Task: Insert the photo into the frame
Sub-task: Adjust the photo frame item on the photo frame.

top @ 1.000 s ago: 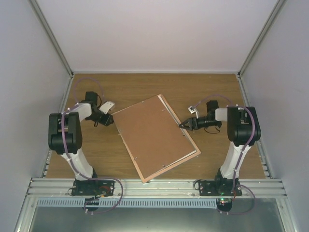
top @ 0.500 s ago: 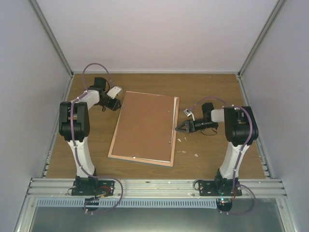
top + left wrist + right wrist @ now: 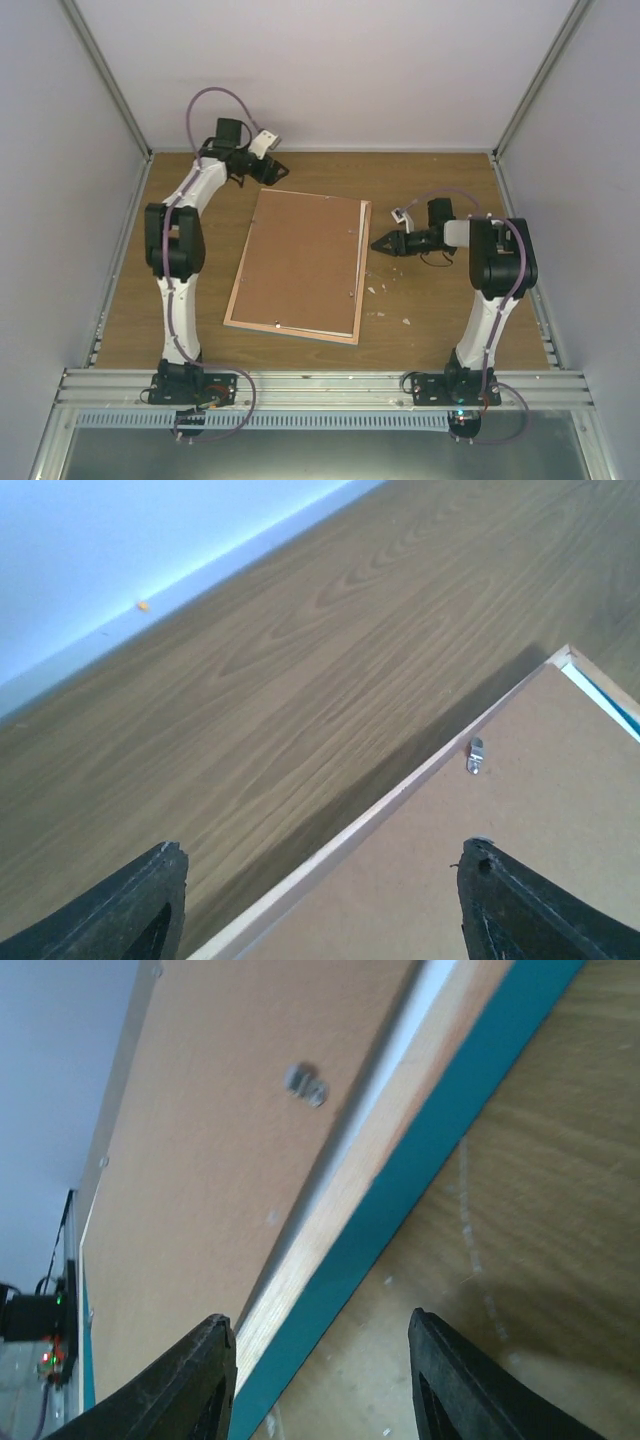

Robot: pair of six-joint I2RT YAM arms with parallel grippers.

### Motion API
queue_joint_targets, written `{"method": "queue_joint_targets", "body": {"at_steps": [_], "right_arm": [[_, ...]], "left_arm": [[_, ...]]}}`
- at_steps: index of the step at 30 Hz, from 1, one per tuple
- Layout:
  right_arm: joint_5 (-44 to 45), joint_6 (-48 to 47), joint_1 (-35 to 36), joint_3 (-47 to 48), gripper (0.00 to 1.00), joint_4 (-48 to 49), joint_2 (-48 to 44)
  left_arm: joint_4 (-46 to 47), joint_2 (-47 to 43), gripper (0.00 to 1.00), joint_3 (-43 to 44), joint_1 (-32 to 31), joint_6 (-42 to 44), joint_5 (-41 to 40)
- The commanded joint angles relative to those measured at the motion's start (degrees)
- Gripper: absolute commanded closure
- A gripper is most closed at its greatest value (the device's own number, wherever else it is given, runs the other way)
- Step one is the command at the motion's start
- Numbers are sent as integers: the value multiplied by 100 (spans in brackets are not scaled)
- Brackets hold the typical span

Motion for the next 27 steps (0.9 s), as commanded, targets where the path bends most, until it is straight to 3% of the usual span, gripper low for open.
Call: {"method": "queue_joint_targets", "body": {"at_steps": [1,9,27], "right_arm": [[207,636,-9,145,52,667,342],[347,862,134,491,52,847,657],[552,1204,350,848,65,1091,1145]], "left_arm": [[517,734,26,339,-288,-459,-145],[122,1696,30,1371,-619,-103,-812],[458,767,44,-1034,-1321,1049,-1104]]}}
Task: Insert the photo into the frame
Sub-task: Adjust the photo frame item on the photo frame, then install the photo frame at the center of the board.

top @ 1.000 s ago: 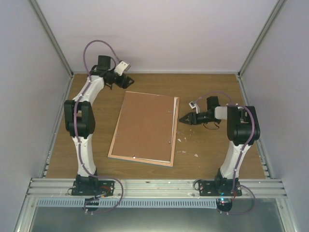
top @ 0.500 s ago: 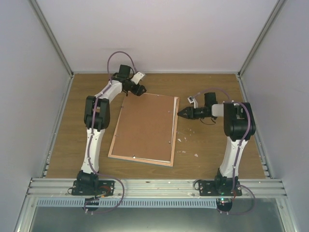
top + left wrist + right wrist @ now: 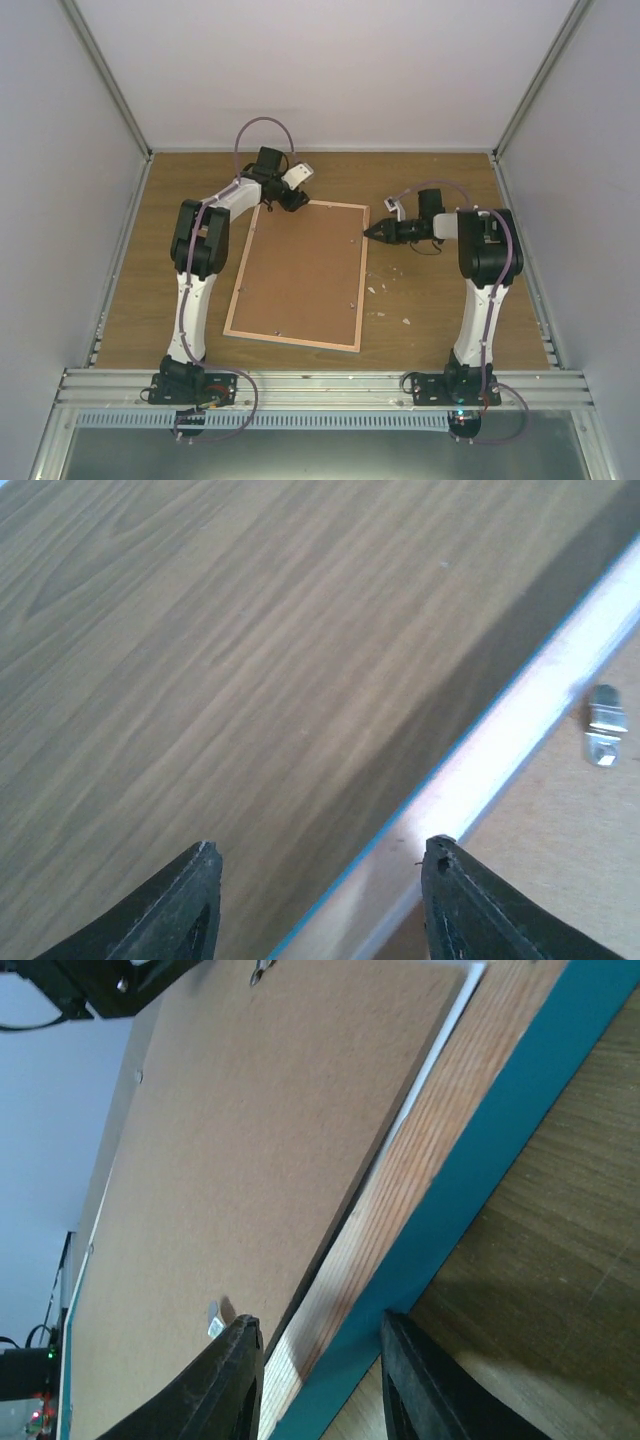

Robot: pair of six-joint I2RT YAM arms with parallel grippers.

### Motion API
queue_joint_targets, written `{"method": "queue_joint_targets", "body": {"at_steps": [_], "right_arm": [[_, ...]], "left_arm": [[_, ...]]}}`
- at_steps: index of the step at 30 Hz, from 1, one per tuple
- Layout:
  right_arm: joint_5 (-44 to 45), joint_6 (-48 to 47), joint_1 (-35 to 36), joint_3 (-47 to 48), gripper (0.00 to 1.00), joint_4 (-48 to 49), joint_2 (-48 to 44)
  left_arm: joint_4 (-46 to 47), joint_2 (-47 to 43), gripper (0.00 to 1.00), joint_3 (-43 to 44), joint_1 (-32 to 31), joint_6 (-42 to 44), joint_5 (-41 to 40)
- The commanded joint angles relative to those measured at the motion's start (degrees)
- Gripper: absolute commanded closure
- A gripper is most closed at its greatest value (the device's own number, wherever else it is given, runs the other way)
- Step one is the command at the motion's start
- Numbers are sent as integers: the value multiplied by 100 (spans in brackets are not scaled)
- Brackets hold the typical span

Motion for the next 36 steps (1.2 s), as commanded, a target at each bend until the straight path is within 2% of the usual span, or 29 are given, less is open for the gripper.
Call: {"method": "queue_joint_targets", "body": {"at_steps": [1,4,8,9,11,12,15,17,22,29,32,36], "right_arm": [[395,152,74,100,65,107,362],[427,161,77,102,65,104,384],[631,113,73,98,65,50,277],[708,88,77,90,64,39,214],[903,19,72,68,54,42,51],[969,-21,74,72,52,47,-44],[1196,-146,76,265,49,-44,-193],[1415,-221,81,516,44,-201,-152],[1637,-130,142,728,43,-90,-88],[1836,-130,347,1024,40,-130,165],[1906,-91,423,1160,36,-183,311],[1977,-69,456,1190,36,-205,398]], "left_arm": [[-387,-259,44,-689,-344,484,-26],[-305,-359,42,-964,-446,753,-389],[109,-584,32,-1219,-371,702,-766],[106,-633,30,-1153,-318,624,-756],[36,-755,27,-993,-227,519,-598],[-9,-846,27,-938,-212,505,-471],[-183,-1008,26,-787,-314,517,-343],[-229,-986,25,-691,-392,395,-205],[-158,-407,26,-179,-433,30,-311],[-258,140,29,672,-508,-252,61],[-369,338,29,784,-657,-2,-125],[-533,361,32,356,-789,462,-271]]}}
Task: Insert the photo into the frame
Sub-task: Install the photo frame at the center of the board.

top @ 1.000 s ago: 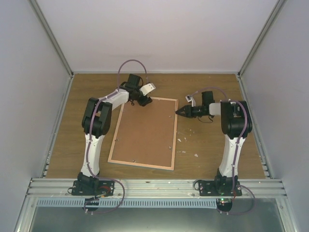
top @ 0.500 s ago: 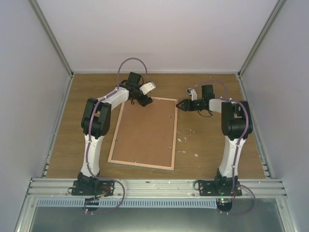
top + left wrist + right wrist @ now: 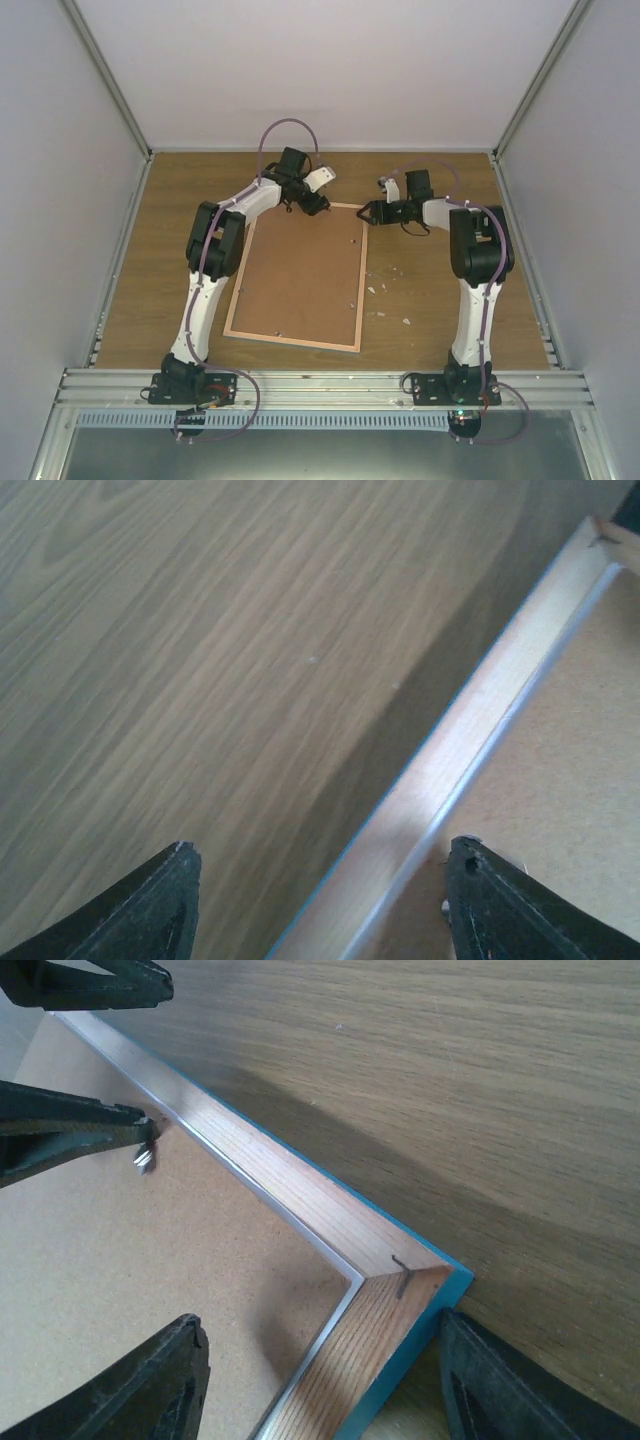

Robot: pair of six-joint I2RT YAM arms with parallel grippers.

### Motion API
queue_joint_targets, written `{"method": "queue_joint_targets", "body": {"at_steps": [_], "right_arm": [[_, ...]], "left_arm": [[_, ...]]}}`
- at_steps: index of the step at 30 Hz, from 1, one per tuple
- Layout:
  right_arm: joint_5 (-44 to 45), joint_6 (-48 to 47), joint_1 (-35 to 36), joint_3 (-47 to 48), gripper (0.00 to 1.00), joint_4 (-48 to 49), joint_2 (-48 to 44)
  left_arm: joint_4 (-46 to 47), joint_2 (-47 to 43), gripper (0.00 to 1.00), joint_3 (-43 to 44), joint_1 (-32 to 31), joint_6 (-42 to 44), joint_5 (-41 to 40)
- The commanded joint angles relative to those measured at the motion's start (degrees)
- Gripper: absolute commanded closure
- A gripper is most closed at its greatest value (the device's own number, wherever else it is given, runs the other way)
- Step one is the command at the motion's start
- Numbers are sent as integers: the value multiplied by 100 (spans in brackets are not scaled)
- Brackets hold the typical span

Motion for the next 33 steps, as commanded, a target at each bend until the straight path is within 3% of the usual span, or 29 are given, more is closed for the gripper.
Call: {"method": "queue_joint_targets", "body": {"at_steps": [1,4,8,13,20,26,31,33], "right_arm": [[216,-14,62,136,38,-146,264],[270,-54,64,247,39,-245,371],[527,-299,154,419,38,-442,452],[1268,-1046,376,660,39,-1053,522],[2078,-2123,662,928,43,-2080,534],[2578,-2908,685,253,41,-2083,134],[2664,-3159,699,154,41,-2051,64],[2664,-3258,715,111,41,-2122,15]], "left_arm": [[-256,71,33,-406,-232,506,-127],[-208,-135,35,-907,-216,715,-247],[-622,-163,35,-962,-224,1022,-445],[-673,-381,30,-1101,-184,1218,-476],[-890,-561,29,-508,87,508,27],[-828,-1087,31,-776,864,-258,391],[-917,-1076,30,-1325,953,414,-246],[-959,-1208,36,-1824,938,739,-258]]}}
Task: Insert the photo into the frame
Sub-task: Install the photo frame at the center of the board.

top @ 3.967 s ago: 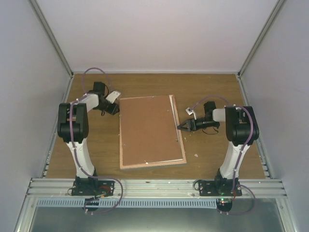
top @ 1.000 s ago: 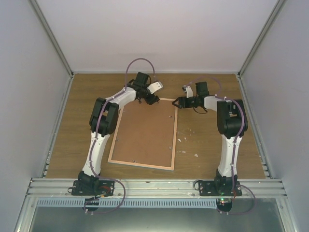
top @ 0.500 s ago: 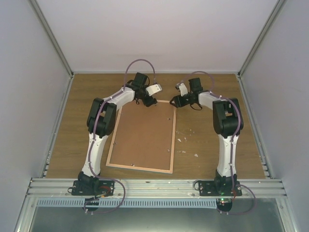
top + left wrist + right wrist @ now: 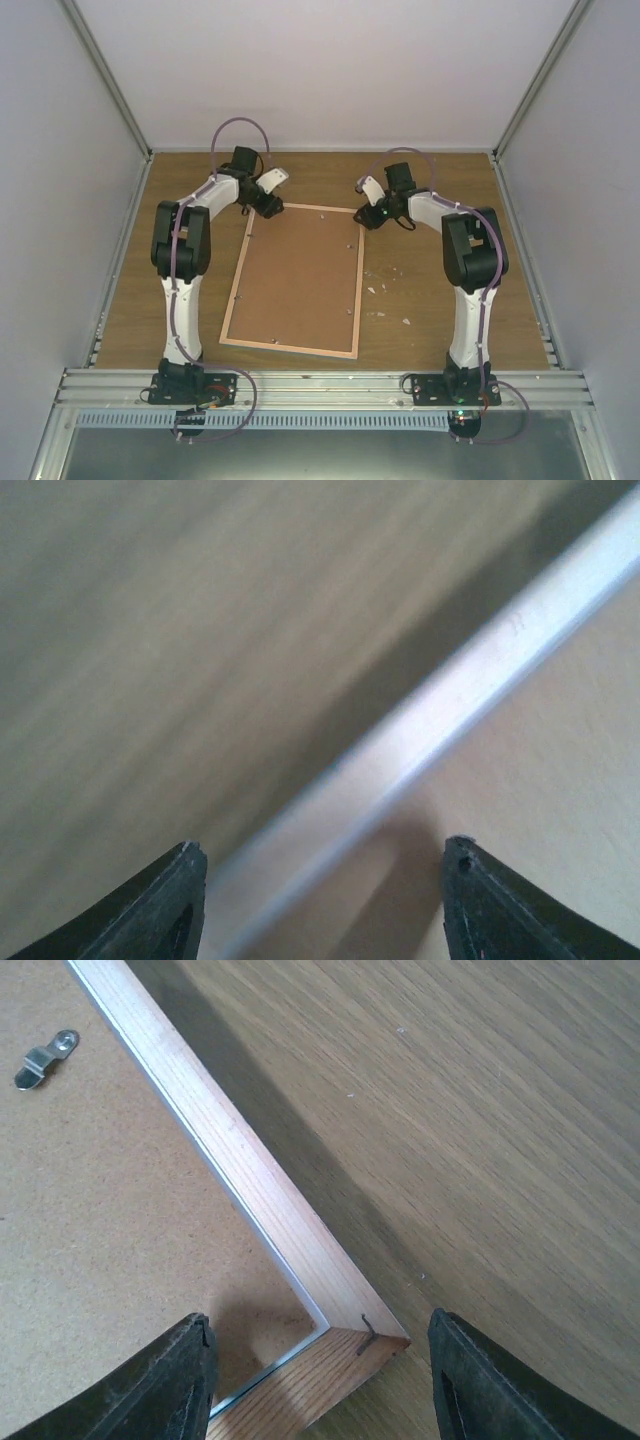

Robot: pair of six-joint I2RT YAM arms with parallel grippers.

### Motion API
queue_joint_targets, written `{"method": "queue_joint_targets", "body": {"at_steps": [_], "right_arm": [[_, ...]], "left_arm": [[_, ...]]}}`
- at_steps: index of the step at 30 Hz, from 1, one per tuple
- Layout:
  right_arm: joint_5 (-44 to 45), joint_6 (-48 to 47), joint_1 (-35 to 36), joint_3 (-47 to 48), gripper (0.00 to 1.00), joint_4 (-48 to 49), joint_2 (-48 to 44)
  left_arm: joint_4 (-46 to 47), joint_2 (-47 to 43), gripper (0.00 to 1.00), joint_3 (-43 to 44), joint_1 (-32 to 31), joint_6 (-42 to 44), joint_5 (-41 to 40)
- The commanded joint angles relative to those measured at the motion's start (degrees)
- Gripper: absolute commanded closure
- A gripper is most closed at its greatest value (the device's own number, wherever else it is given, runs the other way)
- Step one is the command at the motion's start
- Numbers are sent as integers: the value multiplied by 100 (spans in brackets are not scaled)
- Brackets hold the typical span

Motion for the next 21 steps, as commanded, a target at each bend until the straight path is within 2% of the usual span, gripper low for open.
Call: {"method": "queue_joint_targets", "body": {"at_steps": [1,4,7,10,12,15,17,21], "right_arm": [[636,-619,42,-398,41,-1051,183],[73,-492,-18,-398,41,-1165,-35],[-612,-203,-100,-211,44,-1269,-182],[-989,37,-142,47,43,-1288,-200],[-1096,140,-182,197,43,-1262,-189],[-1125,269,-239,257,40,-1236,-139],[-1169,316,-278,244,38,-1256,-97],[-1232,398,-291,138,36,-1249,-62]], "left_arm": [[-223,-373,38,-854,-176,637,-49],[-91,-813,42,-1219,126,613,376],[-672,-750,49,-628,593,314,1081],[-1032,-727,49,-380,848,203,1481],[-942,-870,46,-552,882,156,1367],[-362,-1143,44,-1041,963,-166,645],[-291,-1193,41,-1165,1058,-290,400],[-267,-1146,42,-1403,1260,-326,200]]}}
